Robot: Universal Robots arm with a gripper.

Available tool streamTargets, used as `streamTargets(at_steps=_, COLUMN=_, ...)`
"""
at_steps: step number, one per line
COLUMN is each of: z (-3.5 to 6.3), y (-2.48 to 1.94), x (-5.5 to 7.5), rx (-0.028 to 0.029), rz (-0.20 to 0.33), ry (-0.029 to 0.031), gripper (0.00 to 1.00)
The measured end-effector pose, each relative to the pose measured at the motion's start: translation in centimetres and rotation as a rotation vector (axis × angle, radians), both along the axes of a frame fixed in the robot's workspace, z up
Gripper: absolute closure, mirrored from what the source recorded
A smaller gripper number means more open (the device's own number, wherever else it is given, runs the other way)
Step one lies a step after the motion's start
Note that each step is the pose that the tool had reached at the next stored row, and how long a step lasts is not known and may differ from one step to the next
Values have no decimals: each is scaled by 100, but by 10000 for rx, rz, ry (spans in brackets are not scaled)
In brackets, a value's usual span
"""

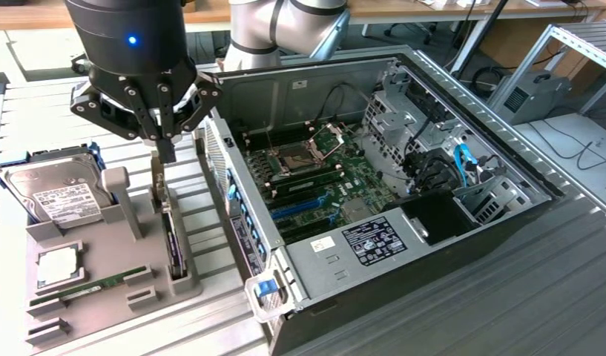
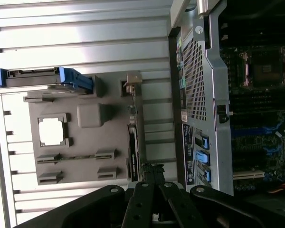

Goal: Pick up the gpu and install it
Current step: 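Reach for the gpu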

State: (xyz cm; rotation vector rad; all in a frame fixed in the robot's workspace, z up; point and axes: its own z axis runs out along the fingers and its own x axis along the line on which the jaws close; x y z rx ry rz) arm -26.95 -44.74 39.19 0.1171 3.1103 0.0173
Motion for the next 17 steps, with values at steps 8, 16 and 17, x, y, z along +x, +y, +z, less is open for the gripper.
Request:
streamTargets(at_steps=8, z=-1, y=-17, x=0, rx=-33, rz=0, ry=1, gripper=89)
streamTargets(at_steps=16, z=-3, y=-36, x=0, rx=-68, rz=0, ry=0, gripper=89)
streamTargets(at_steps=17, z=-3, y=-38, x=0, rx=-72, rz=-1, ry=0, gripper=89)
